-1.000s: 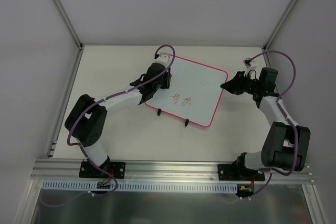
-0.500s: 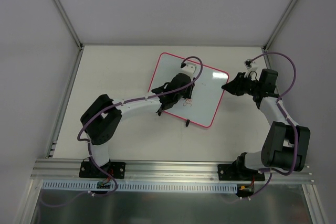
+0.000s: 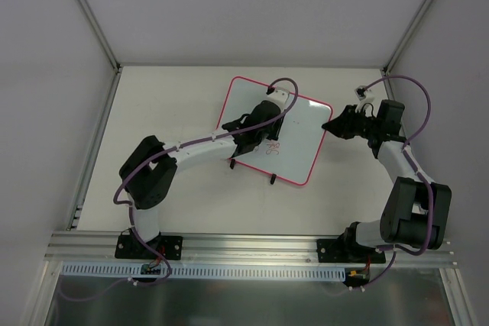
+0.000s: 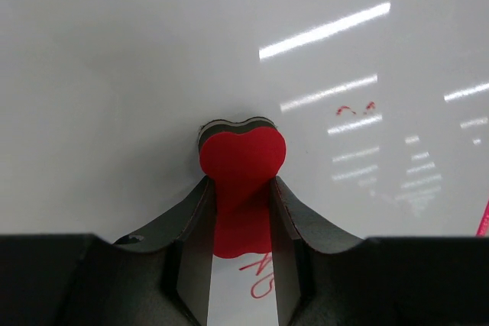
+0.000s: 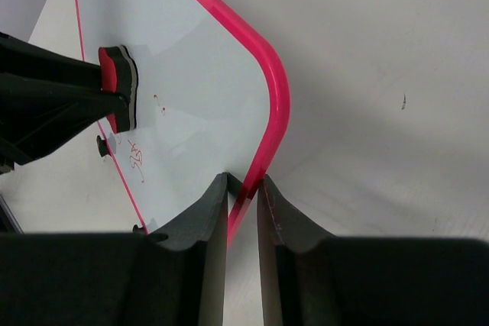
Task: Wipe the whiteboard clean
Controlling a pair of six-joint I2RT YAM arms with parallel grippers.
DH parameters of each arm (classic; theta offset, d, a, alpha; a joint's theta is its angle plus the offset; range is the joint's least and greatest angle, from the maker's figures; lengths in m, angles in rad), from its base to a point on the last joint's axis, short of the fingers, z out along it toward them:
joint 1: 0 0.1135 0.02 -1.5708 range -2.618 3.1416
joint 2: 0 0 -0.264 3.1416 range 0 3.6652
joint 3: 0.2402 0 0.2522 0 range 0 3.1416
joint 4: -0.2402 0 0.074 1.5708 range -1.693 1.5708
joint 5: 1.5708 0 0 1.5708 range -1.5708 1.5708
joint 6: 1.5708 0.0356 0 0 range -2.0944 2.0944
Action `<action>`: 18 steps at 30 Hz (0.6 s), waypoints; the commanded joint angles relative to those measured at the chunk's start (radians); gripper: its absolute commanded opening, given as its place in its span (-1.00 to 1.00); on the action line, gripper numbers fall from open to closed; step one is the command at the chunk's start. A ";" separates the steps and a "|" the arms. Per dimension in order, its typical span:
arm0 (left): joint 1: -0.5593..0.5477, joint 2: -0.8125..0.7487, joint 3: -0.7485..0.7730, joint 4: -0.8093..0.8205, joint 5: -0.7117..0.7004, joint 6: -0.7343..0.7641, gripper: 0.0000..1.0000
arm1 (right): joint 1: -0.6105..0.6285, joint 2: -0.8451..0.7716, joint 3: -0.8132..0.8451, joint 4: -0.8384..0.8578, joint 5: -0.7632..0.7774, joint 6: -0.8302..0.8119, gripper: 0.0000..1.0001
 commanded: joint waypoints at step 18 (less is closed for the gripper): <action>-0.078 0.244 0.280 -0.147 0.098 0.084 -1.00 | 0.035 -0.038 -0.005 0.025 -0.020 -0.049 -0.99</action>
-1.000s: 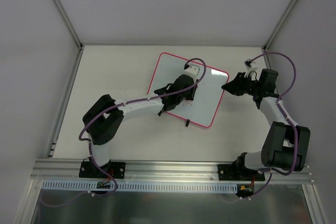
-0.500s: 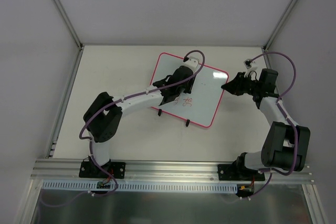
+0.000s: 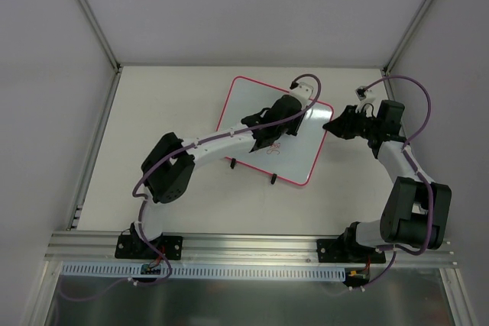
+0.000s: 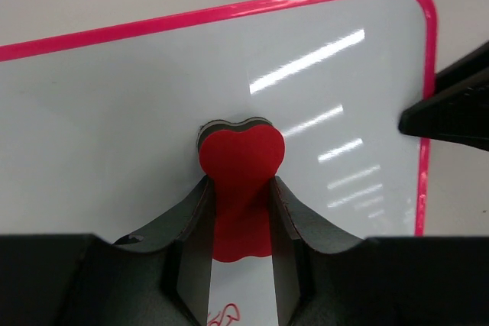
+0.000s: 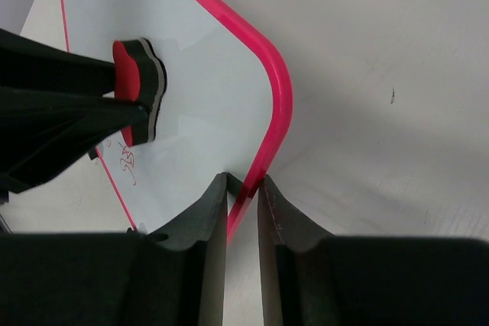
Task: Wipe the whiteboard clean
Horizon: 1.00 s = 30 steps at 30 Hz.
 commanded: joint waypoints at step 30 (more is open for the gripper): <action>0.208 -0.279 -0.601 0.026 -0.150 -0.305 -1.00 | 0.034 -0.024 -0.011 0.027 -0.050 -0.050 -0.99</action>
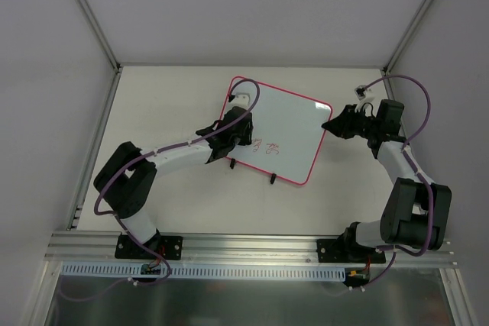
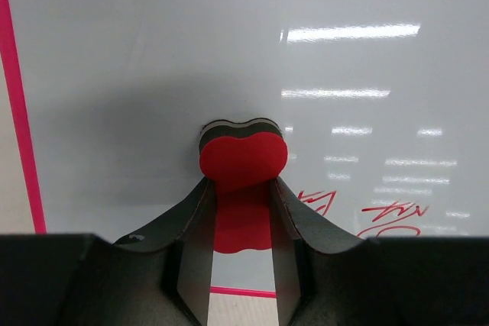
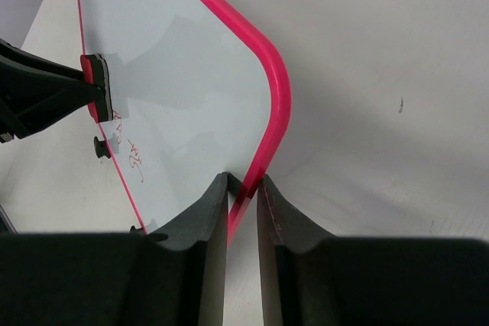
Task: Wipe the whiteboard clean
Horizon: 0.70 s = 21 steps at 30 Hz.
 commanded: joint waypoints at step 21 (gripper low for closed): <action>-0.276 0.296 0.200 -0.039 -0.107 -0.108 -1.00 | 0.029 -0.011 -0.009 0.017 -0.034 -0.042 -0.99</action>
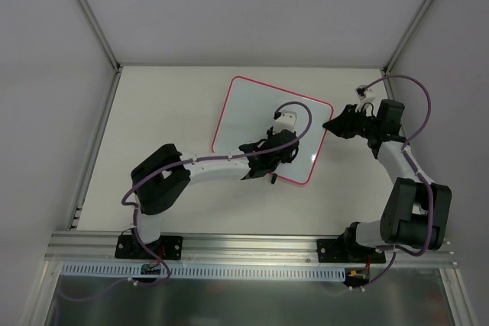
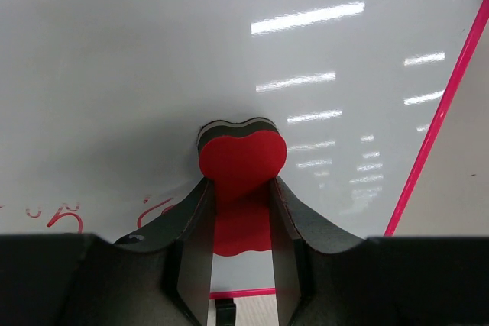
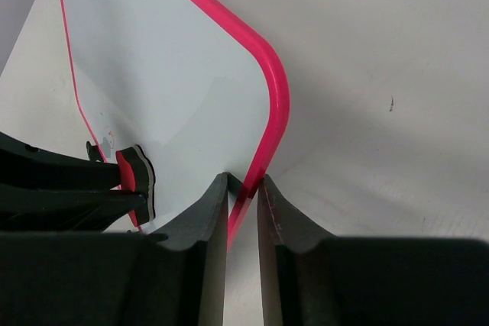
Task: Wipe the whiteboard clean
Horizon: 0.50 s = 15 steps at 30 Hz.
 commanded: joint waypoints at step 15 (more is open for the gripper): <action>0.295 -0.189 -0.380 -0.077 -0.078 -0.134 -1.00 | 0.030 -0.011 -0.006 0.014 -0.052 -0.039 -0.99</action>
